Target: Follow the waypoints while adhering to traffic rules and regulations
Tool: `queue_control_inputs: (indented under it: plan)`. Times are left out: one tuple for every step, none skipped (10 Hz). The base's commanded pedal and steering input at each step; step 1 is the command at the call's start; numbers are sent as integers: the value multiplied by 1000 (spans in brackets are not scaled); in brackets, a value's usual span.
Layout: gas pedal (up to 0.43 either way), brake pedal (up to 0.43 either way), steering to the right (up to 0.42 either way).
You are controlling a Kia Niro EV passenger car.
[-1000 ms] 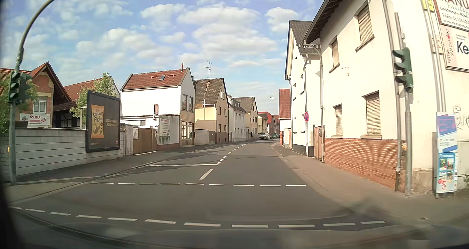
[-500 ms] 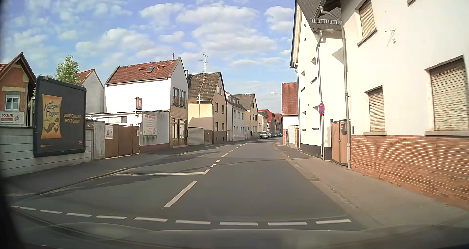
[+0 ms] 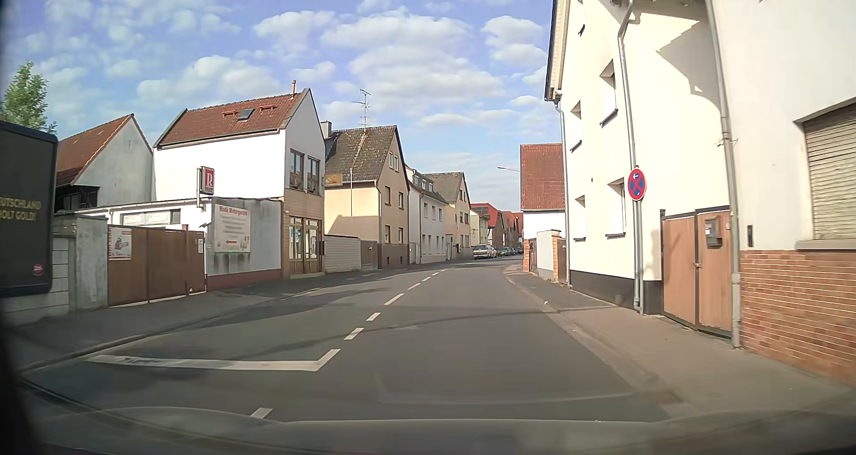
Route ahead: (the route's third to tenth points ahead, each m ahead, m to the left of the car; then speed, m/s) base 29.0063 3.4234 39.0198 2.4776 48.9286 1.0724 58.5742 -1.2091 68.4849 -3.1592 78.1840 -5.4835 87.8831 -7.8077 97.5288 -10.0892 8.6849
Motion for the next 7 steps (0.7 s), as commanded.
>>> queue_control_inputs:
  plan:
    - [130, 18, 5]
    - [130, 18, 5]
    - [130, 18, 5]
    - [138, 18, 5]
    - [138, 18, 5]
    - [138, 18, 5]
    - [138, 18, 5]
